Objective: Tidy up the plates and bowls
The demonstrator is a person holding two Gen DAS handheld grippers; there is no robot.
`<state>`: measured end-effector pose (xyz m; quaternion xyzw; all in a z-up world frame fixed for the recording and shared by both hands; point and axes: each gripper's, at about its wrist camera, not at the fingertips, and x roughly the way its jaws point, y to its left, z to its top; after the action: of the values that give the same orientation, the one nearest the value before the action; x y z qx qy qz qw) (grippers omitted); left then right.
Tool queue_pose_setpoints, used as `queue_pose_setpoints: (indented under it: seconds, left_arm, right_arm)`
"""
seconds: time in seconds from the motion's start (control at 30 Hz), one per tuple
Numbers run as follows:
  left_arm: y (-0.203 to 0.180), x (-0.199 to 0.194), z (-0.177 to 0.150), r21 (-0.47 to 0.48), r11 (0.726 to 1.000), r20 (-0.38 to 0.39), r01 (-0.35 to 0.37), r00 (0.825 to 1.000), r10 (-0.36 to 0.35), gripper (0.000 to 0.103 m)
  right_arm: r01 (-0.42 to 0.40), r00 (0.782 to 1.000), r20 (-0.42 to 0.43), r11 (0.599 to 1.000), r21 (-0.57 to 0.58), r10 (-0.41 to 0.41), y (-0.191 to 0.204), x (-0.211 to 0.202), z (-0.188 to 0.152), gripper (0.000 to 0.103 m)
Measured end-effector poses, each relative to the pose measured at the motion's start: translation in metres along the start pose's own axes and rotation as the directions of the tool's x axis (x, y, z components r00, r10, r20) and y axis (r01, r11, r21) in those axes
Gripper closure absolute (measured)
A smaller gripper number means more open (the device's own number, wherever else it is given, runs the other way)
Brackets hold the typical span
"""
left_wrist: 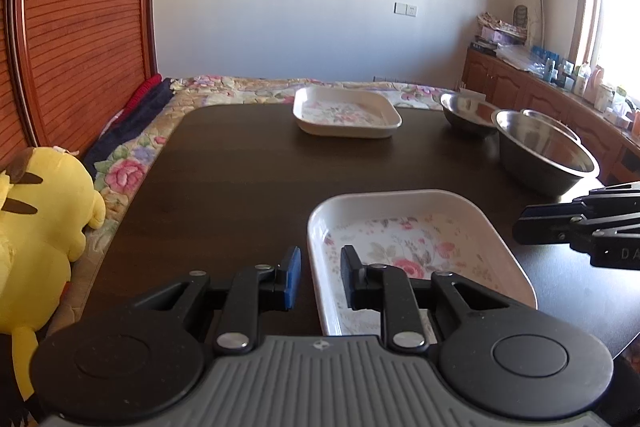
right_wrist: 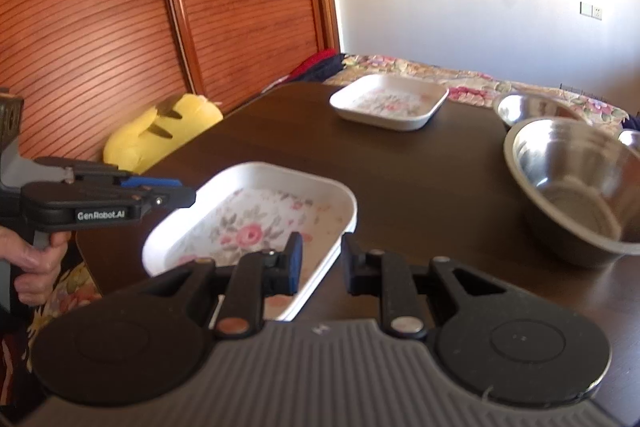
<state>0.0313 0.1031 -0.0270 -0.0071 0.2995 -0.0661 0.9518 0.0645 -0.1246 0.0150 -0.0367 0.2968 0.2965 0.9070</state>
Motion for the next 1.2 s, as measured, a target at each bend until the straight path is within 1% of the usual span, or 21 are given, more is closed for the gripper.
queue_pose_setpoints:
  seconds: [0.13,0.4,0.6,0.67,0.73,0.8,0.93,1.03,1.1,1.2]
  left_arm:
    - [0.0,-0.003,0.007,0.007,1.0,0.014,-0.002,1.0,0.002,0.077]
    - [-0.004,0.004,0.03,0.048,0.999,0.033,-0.007,0.999,0.005,0.077]
    - [-0.006,0.009,0.044,0.061,0.998,0.045,-0.01,0.999,0.007,0.077]
    - [-0.006,0.01,0.048,0.068,0.998,0.048,-0.015,0.999,0.012,0.073]
    - [-0.007,0.011,0.052,0.077,0.997,0.053,-0.016,0.999,0.012,0.068]
    - [-0.006,0.012,0.057,0.081,0.997,0.055,-0.016,0.998,0.011,0.065]
    - [-0.004,0.014,0.066,0.085,0.996,0.066,-0.027,0.998,0.021,0.057]
    - [-0.004,0.019,0.074,0.092,0.995,0.066,-0.036,0.997,0.03,0.054]
    - [-0.004,0.024,0.079,0.095,0.995,0.066,-0.04,0.997,0.033,0.052]
    - [-0.002,0.034,0.087,0.1,0.994,0.064,-0.038,0.997,0.032,0.049]
  right_arm:
    - [0.01,1.0,0.026,1.0,-0.005,-0.01,-0.003,-0.005,0.007,0.08]
    - [0.022,0.998,0.061,0.999,-0.027,-0.02,-0.01,-0.009,0.028,0.08]
    - [0.027,0.996,0.085,0.999,-0.041,-0.024,-0.016,-0.006,0.043,0.08]
    - [0.024,0.996,0.088,0.999,-0.036,-0.021,-0.017,-0.004,0.047,0.08]
    - [0.023,0.996,0.089,0.999,-0.033,-0.02,-0.018,-0.003,0.051,0.08]
    - [0.031,0.995,0.093,0.999,-0.038,-0.028,-0.018,-0.003,0.055,0.08]
    - [0.039,0.995,0.097,0.999,-0.037,-0.036,-0.022,0.001,0.065,0.079]
    - [0.046,0.994,0.1,0.998,-0.037,-0.042,-0.028,0.006,0.073,0.078]
    - [0.049,0.994,0.098,0.998,-0.04,-0.044,-0.031,0.011,0.078,0.074]
    - [0.051,0.995,0.088,0.998,-0.039,-0.048,-0.036,0.02,0.086,0.073]
